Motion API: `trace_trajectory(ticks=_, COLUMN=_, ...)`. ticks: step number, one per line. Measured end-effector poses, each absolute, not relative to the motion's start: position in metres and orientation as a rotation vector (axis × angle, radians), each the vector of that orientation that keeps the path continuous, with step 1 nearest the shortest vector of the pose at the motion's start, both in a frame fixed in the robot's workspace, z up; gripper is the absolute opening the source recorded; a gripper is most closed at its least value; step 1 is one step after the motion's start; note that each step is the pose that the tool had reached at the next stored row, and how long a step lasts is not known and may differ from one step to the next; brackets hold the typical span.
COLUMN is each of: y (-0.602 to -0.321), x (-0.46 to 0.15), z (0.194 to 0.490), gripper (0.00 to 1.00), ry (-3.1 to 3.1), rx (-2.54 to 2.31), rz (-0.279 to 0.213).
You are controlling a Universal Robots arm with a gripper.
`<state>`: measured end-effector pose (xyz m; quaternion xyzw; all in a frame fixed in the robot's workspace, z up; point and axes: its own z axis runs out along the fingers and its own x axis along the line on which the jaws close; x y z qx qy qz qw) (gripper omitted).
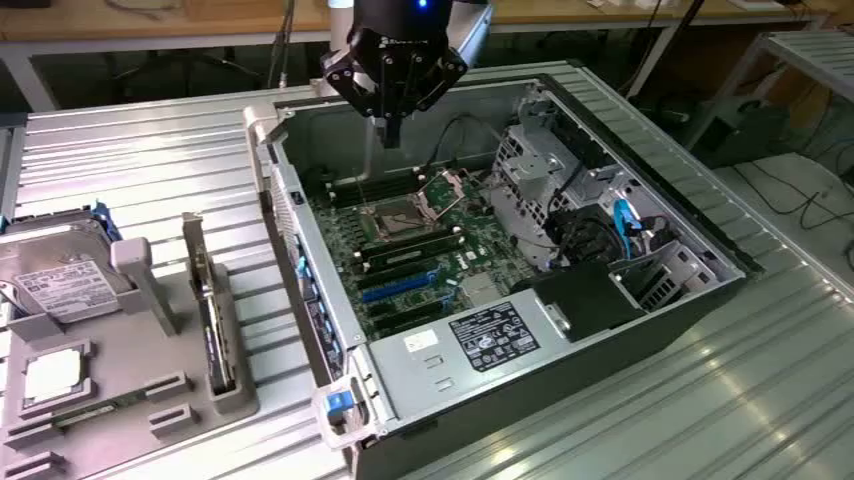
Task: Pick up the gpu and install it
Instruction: 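Reach for the gpu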
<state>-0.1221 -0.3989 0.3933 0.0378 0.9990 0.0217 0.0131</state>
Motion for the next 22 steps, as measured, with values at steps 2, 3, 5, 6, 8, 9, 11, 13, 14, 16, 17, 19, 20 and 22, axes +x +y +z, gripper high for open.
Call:
trace_trajectory(ticks=2, y=-0.399, x=-0.123, z=0.393, gripper=0.11, ry=3.112, rx=0.118, rz=0.068)
trace_trajectory(ticks=3, y=-0.399, x=-0.124, z=0.393, gripper=0.11, ry=3.112, rx=0.118, rz=0.068)
trace_trajectory(ticks=5, y=-0.399, x=-0.126, z=0.393, gripper=0.11, ry=3.112, rx=0.118, rz=0.068)
trace_trajectory(ticks=6, y=-0.399, x=-0.127, z=0.393, gripper=0.11, ry=3.112, rx=0.118, rz=0.068)
trace_trajectory(ticks=8, y=-0.399, x=-0.128, z=0.393, gripper=0.11, ry=3.112, rx=0.118, rz=0.068)
trace_trajectory(ticks=9, y=-0.399, x=-0.129, z=0.393, gripper=0.11, ry=3.112, rx=0.118, rz=0.068)
trace_trajectory(ticks=11, y=-0.399, x=-0.132, z=0.393, gripper=0.11, ry=3.112, rx=0.118, rz=0.068)
trace_trajectory(ticks=13, y=-0.399, x=-0.135, z=0.393, gripper=0.11, ry=3.112, rx=0.118, rz=0.068)
trace_trajectory(ticks=14, y=-0.399, x=-0.136, z=0.393, gripper=0.11, ry=3.112, rx=0.118, rz=0.068)
trace_trajectory(ticks=16, y=-0.399, x=-0.139, z=0.393, gripper=0.11, ry=3.112, rx=0.118, rz=0.068)
trace_trajectory(ticks=17, y=-0.399, x=-0.141, z=0.393, gripper=0.11, ry=3.112, rx=0.118, rz=0.068)
trace_trajectory(ticks=19, y=-0.399, x=-0.145, z=0.393, gripper=0.11, ry=3.113, rx=0.118, rz=0.068)
trace_trajectory(ticks=20, y=-0.399, x=-0.146, z=0.393, gripper=0.11, ry=3.113, rx=0.118, rz=0.068)
trace_trajectory(ticks=22, y=-0.399, x=-0.148, z=0.393, gripper=0.11, ry=3.113, rx=0.118, rz=0.068)
